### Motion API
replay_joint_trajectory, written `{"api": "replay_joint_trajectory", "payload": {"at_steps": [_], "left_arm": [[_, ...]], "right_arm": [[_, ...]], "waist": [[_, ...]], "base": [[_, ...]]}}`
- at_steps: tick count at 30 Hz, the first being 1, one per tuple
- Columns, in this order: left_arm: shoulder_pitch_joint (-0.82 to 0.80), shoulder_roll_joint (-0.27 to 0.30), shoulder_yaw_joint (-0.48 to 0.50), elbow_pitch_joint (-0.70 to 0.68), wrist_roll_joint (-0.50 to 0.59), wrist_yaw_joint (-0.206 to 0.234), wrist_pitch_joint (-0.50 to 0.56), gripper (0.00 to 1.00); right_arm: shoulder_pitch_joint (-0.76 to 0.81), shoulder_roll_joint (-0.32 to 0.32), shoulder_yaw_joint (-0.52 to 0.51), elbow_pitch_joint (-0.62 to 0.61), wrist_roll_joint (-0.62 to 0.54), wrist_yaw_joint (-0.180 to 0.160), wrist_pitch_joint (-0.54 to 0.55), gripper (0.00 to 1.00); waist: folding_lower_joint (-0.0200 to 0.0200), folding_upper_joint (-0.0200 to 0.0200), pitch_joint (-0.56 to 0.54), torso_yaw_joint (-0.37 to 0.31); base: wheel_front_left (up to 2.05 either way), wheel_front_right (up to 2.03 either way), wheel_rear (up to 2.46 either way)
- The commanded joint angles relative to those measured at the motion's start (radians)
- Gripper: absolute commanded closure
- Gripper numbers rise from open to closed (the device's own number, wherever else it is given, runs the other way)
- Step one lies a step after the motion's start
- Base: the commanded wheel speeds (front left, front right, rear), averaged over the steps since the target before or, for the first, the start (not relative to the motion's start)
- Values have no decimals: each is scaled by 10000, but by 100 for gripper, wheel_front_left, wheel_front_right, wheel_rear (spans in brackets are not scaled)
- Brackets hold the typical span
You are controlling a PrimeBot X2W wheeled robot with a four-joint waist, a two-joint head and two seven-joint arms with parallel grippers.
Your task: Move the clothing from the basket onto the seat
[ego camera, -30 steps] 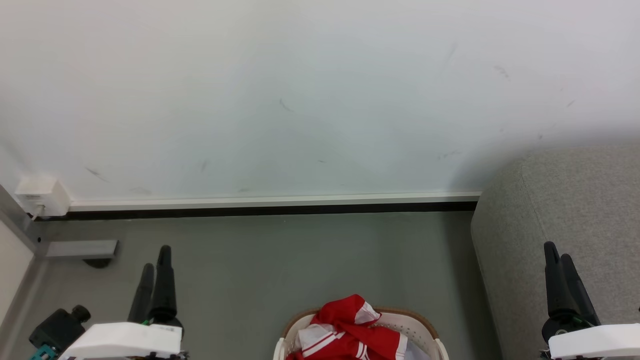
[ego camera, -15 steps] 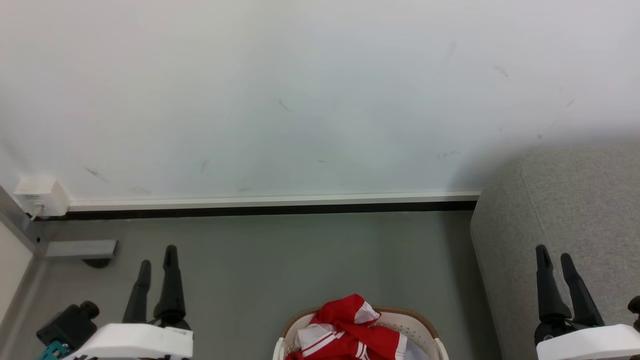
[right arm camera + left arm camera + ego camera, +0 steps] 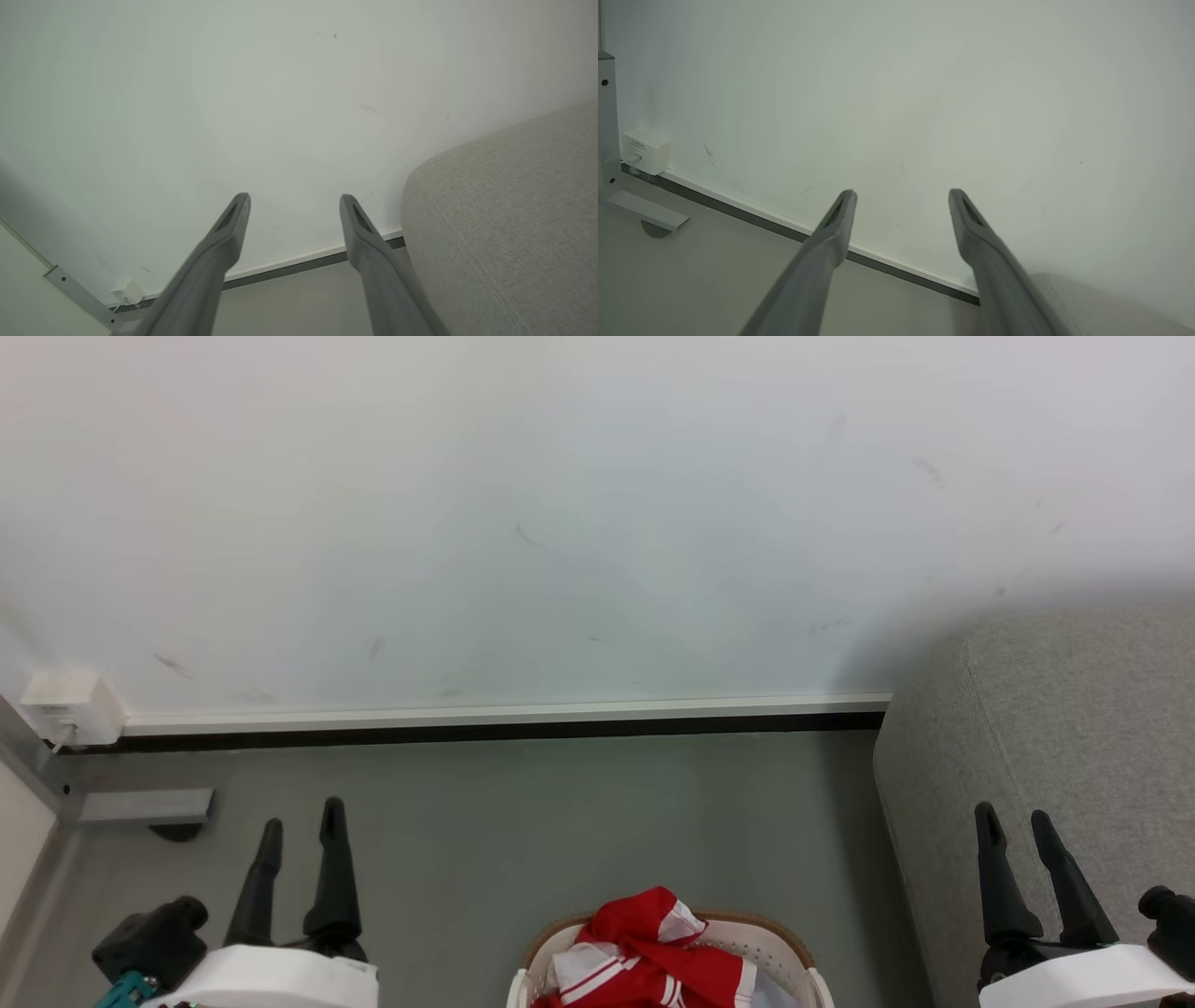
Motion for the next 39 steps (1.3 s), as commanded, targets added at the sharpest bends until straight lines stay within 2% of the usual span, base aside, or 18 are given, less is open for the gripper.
{"api": "replay_joint_trajectory", "payload": {"at_steps": [1, 18, 39], "left_arm": [[10, 93, -12, -88, 341, 24, -109, 0], [88, 104, -107, -93, 1798, 112, -465, 0], [153, 117, -278, -35, 3228, 236, -891, 0]], "right_arm": [[-236, -38, -10, -8, -316, -15, -72, 0], [-248, 100, -29, 13, -1781, -18, -223, 0], [-438, 50, 227, 742, -3051, -22, -398, 0]], "waist": [[0, 0, -4, -8], [0, 0, -5, -69], [0, 0, 17, -112]], "base": [[0, 0, 0], [0, 0, 0], [0, 0, 0]]}}
